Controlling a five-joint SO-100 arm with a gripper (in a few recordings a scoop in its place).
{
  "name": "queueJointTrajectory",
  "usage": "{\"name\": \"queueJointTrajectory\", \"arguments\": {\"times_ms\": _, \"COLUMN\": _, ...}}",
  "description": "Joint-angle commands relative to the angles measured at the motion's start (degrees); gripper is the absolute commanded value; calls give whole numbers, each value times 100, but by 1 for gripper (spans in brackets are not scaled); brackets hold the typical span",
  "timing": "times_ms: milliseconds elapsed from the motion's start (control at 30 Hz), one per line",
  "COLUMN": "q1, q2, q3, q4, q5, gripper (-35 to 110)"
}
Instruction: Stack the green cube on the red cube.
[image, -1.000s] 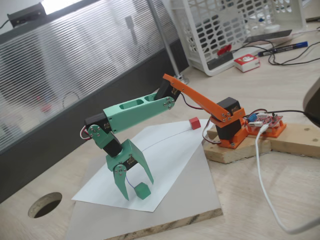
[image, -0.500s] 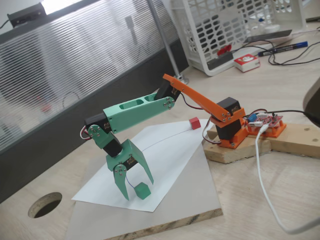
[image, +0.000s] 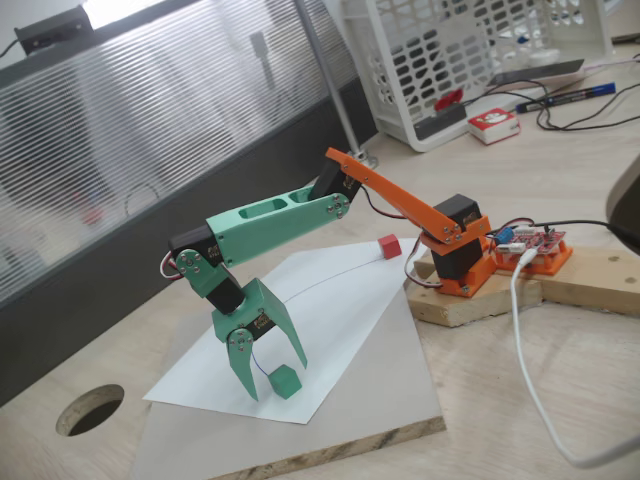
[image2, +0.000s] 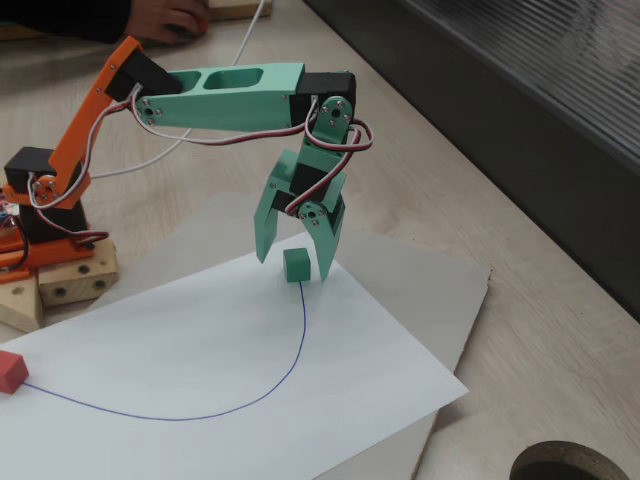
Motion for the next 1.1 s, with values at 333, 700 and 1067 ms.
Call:
{"name": "queueJointTrajectory", "arguments": {"times_ms": 333, "q1": -62, "q2": 70, "q3": -79, "q4": 62, "q5": 9, "gripper": 52}}
{"name": "queueJointTrajectory", "arguments": {"times_ms": 700, "q1": -53, "q2": 70, "q3": -35, "q4": -369, "q5": 18, "gripper": 52}}
{"name": "queueJointTrajectory", "arguments": {"times_ms": 1067, "q1": -44, "q2": 70, "q3": -35, "q4": -334, "q5": 0, "gripper": 52}}
